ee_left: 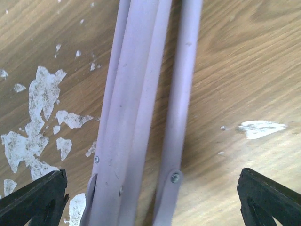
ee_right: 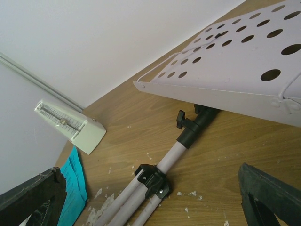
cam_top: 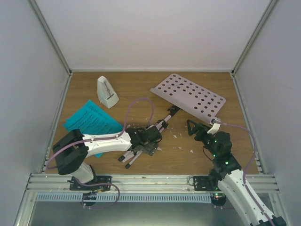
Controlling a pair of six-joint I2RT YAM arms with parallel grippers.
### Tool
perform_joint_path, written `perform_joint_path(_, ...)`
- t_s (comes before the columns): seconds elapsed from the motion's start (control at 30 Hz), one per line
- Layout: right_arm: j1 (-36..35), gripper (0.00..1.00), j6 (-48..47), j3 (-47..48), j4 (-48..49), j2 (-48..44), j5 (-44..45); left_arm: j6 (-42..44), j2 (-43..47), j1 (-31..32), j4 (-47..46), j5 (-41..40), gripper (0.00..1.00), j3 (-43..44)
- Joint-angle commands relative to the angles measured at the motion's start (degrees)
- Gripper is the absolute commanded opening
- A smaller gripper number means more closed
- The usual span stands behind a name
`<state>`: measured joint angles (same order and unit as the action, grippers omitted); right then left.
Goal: Pack up the instrument practice props
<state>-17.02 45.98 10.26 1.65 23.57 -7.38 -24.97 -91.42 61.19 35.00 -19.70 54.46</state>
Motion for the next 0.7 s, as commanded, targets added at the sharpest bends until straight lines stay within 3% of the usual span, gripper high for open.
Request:
perform_joint_path(0.0,0.46,1.0,0.6,-0.59,-0.02,-0.61,0.52,0.98,4.6,-2.34,-3.62,6.85,0.99,-0.72)
perform_joint_path(0.17,0.47,1.0,0.67,-0.68,-0.06,-0.72,0.52,1.6,5.43,-5.3,-4.34,14.44,0.99,-2.89)
perform_joint_path(0.67,0.58,1.0,0.87,-1.02,-0.16,-0.94,0.34,-0.99,3.08,-8.45,-4.97,14.69,0.99,-8.3)
